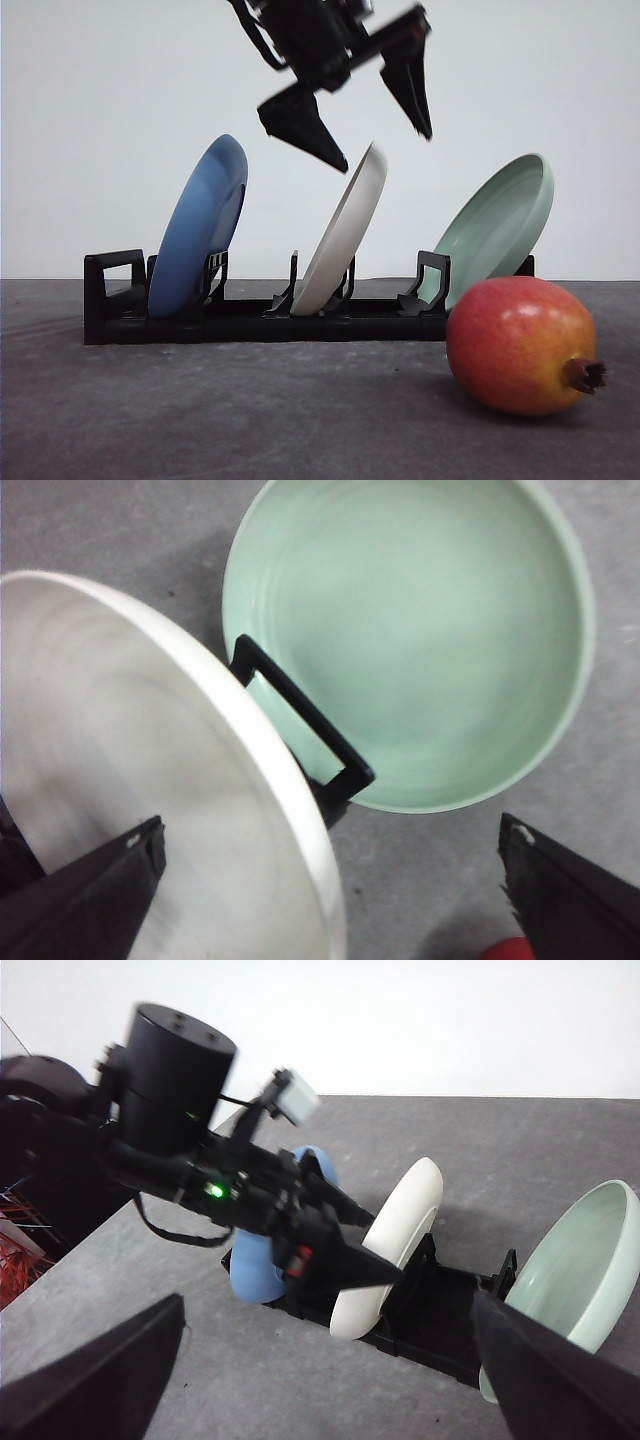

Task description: Place pomegranate in white plate

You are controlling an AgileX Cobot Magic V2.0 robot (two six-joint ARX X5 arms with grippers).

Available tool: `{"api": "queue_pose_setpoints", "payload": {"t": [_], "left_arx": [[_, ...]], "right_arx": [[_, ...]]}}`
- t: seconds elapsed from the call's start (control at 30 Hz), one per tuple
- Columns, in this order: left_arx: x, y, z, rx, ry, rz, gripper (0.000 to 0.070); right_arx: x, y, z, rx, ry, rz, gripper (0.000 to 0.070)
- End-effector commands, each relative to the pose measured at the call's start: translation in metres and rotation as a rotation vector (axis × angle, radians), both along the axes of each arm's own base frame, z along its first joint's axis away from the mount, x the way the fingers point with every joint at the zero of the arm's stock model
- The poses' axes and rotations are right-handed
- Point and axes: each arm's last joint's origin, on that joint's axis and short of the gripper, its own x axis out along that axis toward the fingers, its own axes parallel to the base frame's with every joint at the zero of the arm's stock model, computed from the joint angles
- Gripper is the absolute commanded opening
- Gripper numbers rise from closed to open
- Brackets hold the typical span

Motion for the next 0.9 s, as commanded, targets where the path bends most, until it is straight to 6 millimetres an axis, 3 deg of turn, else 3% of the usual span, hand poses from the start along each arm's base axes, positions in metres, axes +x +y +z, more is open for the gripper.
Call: {"api": "queue_pose_setpoints", "payload": {"t": [0.0,0.27,0.5,0.6,0.73,0.87], "left_arx": [[0.003,-0.010,-0.002,0.013,-0.036,-0.024,0.0633],[0.007,-0.019,-0.022,0.072,-0.025,-0.026,0.0620],[0.006,-0.020,-0.023,0.077,-0.019,-0.030,0.0252],[0.005,-0.019,-0.024,0.088,-0.005,-0.031,0.0129],[0.004,-0.020,-0.024,0.091,-0.002,-0.033,0.0025],[0.003,-0.020,-0.024,0.091,0.002,-0.031,0.0010]], "right_arx": [[-0.001,0.000,0.006,0.009,-0.013,0.002,0.0585],[-0.001,0.001,0.006,0.027,-0.004,0.031,0.0585],[-0.001,0.001,0.006,0.029,-0.002,0.031,0.0585],[-0.001,0.001,0.006,0.029,-0.002,0.031,0.0585],[-0.001,0.001,0.006,0.029,-0.002,0.031,0.0585],[-0.001,0.001,0.006,0.029,-0.002,0.031,0.0585]]}}
